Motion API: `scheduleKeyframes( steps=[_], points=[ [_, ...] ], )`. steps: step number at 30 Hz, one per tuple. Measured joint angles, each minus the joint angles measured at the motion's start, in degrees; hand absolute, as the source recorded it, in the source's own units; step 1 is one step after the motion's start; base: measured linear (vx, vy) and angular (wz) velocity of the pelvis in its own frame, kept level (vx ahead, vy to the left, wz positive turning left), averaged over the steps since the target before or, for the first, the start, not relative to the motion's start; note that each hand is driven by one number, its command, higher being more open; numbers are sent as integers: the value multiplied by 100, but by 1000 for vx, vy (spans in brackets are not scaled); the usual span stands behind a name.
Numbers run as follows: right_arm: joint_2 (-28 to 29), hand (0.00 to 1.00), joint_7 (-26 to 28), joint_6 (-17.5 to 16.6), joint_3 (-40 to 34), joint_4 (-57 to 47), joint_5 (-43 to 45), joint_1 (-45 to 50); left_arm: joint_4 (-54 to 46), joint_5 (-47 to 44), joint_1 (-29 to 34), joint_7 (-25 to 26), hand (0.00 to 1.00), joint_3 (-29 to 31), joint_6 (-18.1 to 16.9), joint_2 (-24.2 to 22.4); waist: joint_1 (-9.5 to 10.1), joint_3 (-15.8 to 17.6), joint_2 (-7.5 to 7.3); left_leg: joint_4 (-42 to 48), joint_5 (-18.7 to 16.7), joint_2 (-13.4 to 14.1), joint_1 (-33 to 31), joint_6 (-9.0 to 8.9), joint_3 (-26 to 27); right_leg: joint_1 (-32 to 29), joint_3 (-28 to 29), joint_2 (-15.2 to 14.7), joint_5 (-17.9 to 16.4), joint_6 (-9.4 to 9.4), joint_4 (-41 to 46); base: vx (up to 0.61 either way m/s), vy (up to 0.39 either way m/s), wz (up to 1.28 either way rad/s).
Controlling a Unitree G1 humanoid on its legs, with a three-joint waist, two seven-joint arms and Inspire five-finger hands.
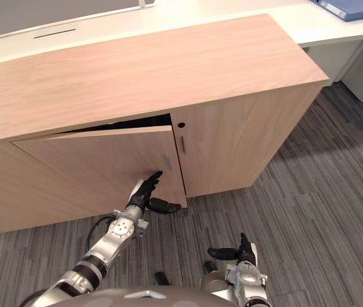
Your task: Walk over to the cabinet, pick up the folder, carry it to the office cabinet, place the folder inside the office cabinet, then close the office cabinet door
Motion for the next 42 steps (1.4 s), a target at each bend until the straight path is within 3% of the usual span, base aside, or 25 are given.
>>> scheduleKeyframes(
  steps=[6, 11, 16, 21, 31, 34, 42],
  points=[
    [47, 100, 4, 5, -114, 35, 8, -4, 33, -2, -189, 96, 100, 29, -2, 159, 4, 2, -65, -23, 37, -27, -3, 47, 54, -20, 50, -53, 60, 34, -56, -63, 15, -5],
    [87, 100, 1, 24, -228, 234, 20, -87, 41, -19, -126, 103, 100, 41, -4, 158, 30, 46, -220, -23, 46, -53, 89, 62, -31, 169, -37, -98, 81, 54, -167, 13, 10, 8],
    [95, 100, 2, 77, -231, 356, 19, -148, -100, -162, 480, 82, 100, 380, -8, 138, 70, 22, -317, 10, 16, -41, 126, 19, 66, 165, 98, -47, 98, 37, -183, 46, 3, -13],
    [54, 100, -2, 168, -232, 464, 25, -158, -280, -312, 1344, -82, 100, 713, -8, 66, 279, 21, -356, 13, -21, -8, 197, -33, -74, 157, 282, 20, 147, 23, -183, 27, -16, -20],
    [89, 100, 45, 205, -261, 623, 249, -75, 2099, 303, 1803, -391, 100, 1865, 178, -59, 562, -89, -555, 9, -40, -44, 250, -59, -92, 167, 334, -10, 188, 74, -173, -12, 10, -2],
    [92, 100, 77, 221, -374, 719, 248, -106, 2178, 402, 1842, -391, 100, 2257, 209, -68, 676, -84, -551, 8, -55, -43, 324, -69, 37, 175, 461, 3, 222, 93, -166, -2, 8, -24],
    [82, 100, 175, 275, -452, 806, 245, -132, 2504, 562, 1930, -401, 100, 2740, 194, -74, 704, -51, -606, 10, -150, -16, 637, -128, 320, 341, 753, 77, 267, 78, -177, 28, -4, -23]
  ],
)
